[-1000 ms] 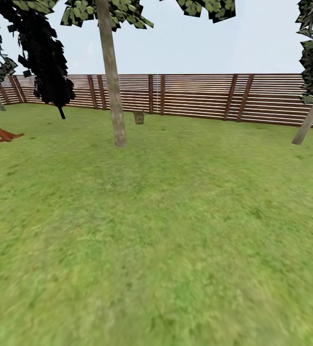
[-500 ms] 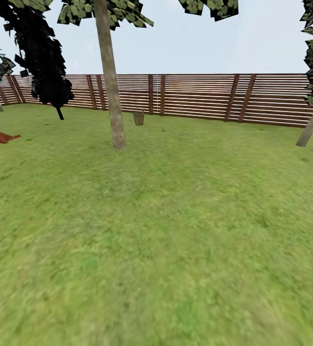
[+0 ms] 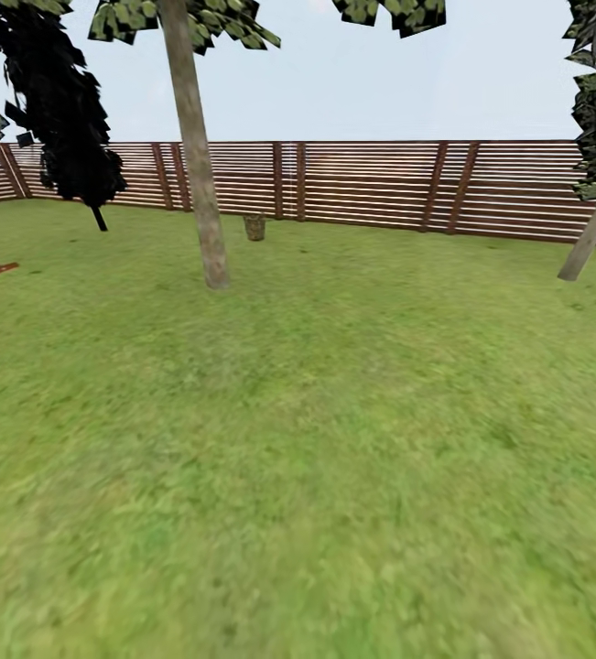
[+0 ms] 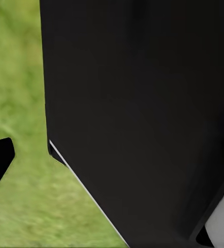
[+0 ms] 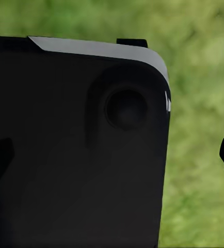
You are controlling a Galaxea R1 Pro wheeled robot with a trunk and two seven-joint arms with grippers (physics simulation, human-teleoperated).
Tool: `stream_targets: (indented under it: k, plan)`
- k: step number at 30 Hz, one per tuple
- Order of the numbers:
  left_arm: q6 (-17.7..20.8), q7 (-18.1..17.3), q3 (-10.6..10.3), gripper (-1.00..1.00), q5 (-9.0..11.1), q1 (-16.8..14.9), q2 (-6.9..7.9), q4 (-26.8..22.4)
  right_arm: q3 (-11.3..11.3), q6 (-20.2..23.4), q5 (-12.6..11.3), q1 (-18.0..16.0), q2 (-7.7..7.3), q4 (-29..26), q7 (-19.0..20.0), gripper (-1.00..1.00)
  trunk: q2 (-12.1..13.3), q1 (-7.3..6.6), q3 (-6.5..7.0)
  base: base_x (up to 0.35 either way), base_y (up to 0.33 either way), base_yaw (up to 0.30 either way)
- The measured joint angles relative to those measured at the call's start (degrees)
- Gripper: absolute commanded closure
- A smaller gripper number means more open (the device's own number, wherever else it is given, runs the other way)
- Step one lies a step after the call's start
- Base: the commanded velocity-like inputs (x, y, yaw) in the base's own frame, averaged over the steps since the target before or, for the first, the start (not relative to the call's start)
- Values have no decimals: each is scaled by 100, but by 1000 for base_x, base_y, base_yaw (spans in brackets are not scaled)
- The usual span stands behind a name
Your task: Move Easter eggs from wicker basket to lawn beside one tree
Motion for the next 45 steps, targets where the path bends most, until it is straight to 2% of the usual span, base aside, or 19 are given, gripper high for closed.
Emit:
stream_targets:
  k: [6,18,27,45]
  plan:
    - [0,-2,0,-100,0,0,0,0,0,0,4,0,6,0,1,-100,0,0,0,336,0,-220]
    - [0,-2,0,-100,0,1,0,-1,0,-1,8,-1,7,1,1,-100,0,0,0,336,0,-32]
    - [0,-2,0,-100,0,1,0,-1,0,0,6,-1,6,1,1,-100,0,0,0,336,0,-204]
    - [0,-2,0,-100,0,1,0,-2,0,6,9,-1,5,7,1,-100,0,0,0,336,0,-8]
